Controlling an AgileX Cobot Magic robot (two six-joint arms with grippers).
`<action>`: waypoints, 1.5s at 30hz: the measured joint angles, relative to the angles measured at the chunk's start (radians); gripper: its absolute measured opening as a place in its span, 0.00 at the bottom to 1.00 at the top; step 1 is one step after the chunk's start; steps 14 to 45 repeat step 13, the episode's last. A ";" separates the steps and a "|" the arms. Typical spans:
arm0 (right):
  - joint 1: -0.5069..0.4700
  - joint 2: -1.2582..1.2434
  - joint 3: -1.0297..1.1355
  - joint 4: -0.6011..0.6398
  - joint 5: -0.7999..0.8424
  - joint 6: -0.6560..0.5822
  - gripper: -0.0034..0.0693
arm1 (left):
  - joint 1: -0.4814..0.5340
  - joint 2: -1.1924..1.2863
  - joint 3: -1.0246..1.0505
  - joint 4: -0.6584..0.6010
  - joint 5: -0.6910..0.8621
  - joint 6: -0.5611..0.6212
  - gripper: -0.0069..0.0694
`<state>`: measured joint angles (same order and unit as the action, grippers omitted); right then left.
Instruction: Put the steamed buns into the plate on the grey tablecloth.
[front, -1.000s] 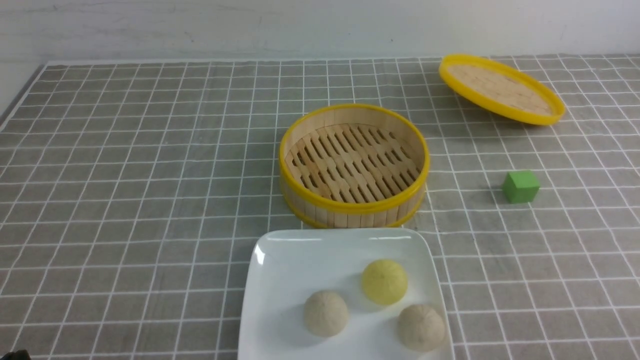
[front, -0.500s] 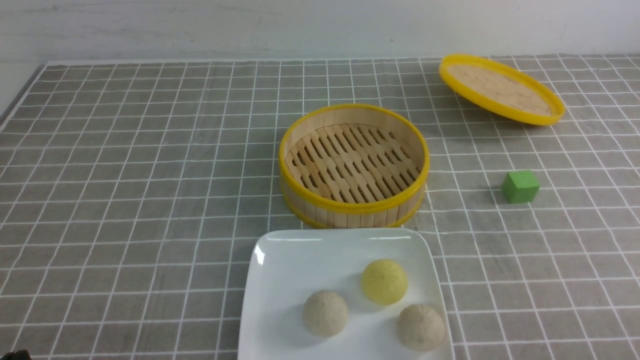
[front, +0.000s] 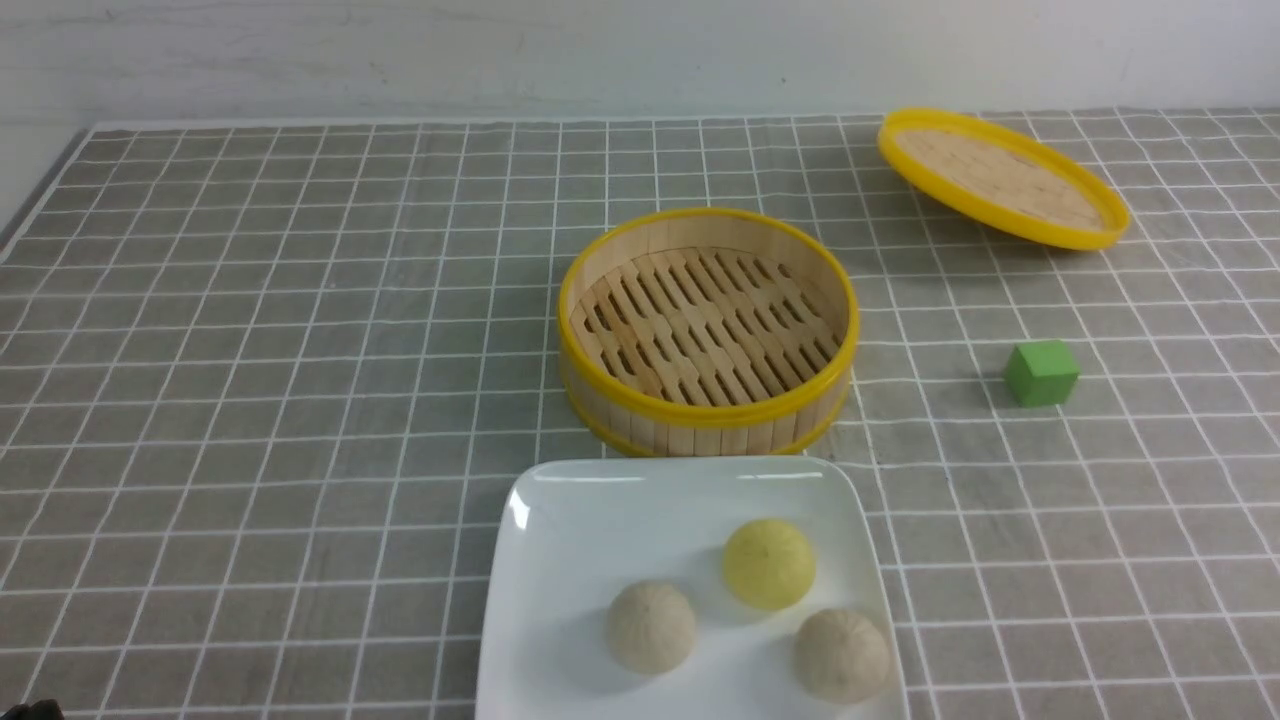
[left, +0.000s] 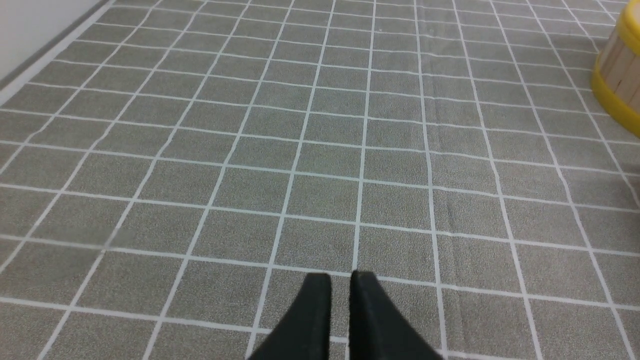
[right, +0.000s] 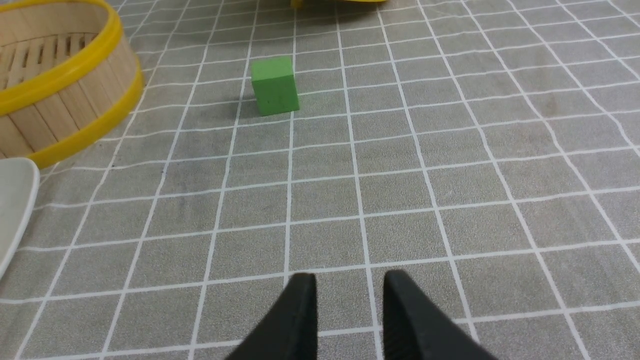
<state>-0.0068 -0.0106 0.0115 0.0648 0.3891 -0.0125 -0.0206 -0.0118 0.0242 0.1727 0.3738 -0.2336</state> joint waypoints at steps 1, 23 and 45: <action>0.000 0.000 0.000 0.000 0.000 0.000 0.34 | 0.000 0.000 0.000 0.000 0.000 0.000 0.22; 0.000 0.000 0.000 0.000 0.000 0.000 0.36 | 0.000 0.000 0.000 0.000 0.000 0.000 0.23; 0.000 0.000 0.000 0.000 0.000 0.000 0.36 | 0.000 0.000 0.000 0.000 0.000 0.000 0.23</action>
